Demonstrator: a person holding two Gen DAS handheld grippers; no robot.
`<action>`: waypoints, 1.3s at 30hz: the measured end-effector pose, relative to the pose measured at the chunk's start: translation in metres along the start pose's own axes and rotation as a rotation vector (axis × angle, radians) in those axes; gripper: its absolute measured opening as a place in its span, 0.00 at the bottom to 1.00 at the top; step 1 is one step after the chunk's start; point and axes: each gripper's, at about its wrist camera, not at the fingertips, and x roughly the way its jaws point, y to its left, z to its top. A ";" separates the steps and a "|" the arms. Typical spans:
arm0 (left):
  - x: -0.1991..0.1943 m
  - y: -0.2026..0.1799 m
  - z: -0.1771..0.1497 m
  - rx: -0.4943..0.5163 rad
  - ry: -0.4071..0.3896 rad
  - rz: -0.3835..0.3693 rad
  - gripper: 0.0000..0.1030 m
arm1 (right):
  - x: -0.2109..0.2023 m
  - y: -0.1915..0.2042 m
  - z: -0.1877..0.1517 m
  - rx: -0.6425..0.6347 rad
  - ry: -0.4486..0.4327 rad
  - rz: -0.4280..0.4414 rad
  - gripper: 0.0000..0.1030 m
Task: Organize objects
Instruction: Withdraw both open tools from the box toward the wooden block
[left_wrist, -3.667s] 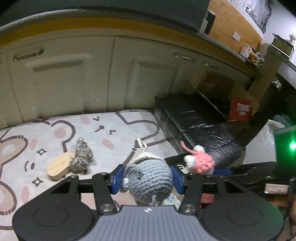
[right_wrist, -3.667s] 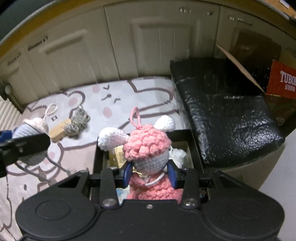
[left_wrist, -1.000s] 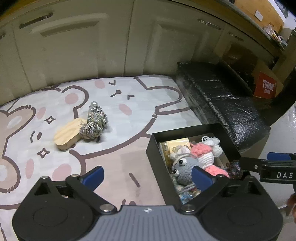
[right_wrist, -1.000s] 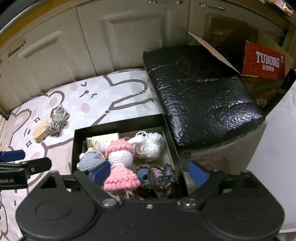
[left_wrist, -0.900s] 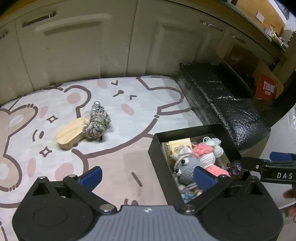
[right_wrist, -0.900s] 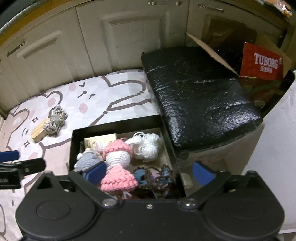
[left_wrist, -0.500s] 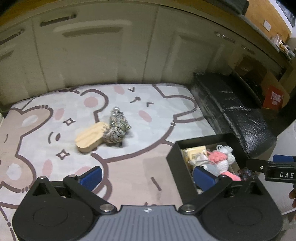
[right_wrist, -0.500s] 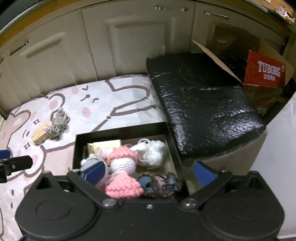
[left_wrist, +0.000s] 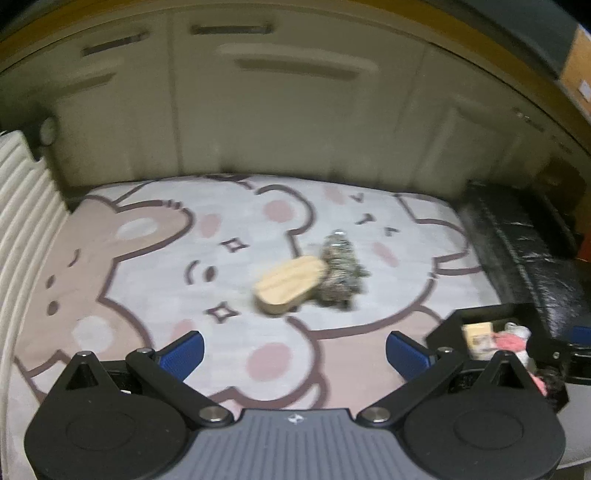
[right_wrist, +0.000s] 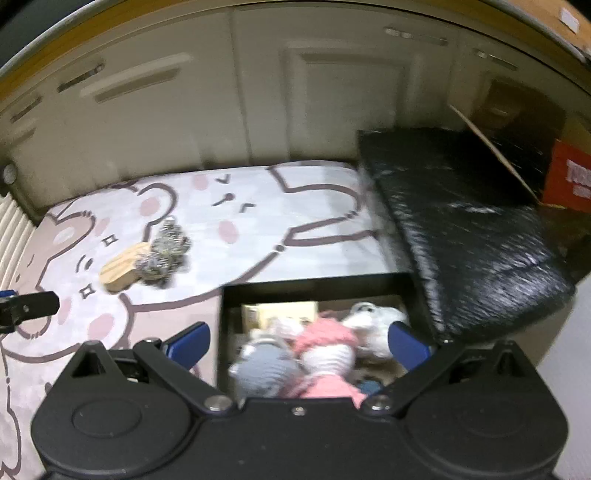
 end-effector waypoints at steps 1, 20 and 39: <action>0.000 0.007 0.000 -0.010 -0.002 0.009 1.00 | 0.001 0.005 0.001 -0.009 0.000 0.005 1.00; 0.006 0.072 0.003 -0.028 -0.027 0.098 1.00 | 0.026 0.090 0.025 -0.071 -0.044 0.093 1.00; 0.033 0.062 0.013 0.156 -0.132 0.048 0.92 | 0.059 0.120 0.044 0.054 -0.062 0.166 1.00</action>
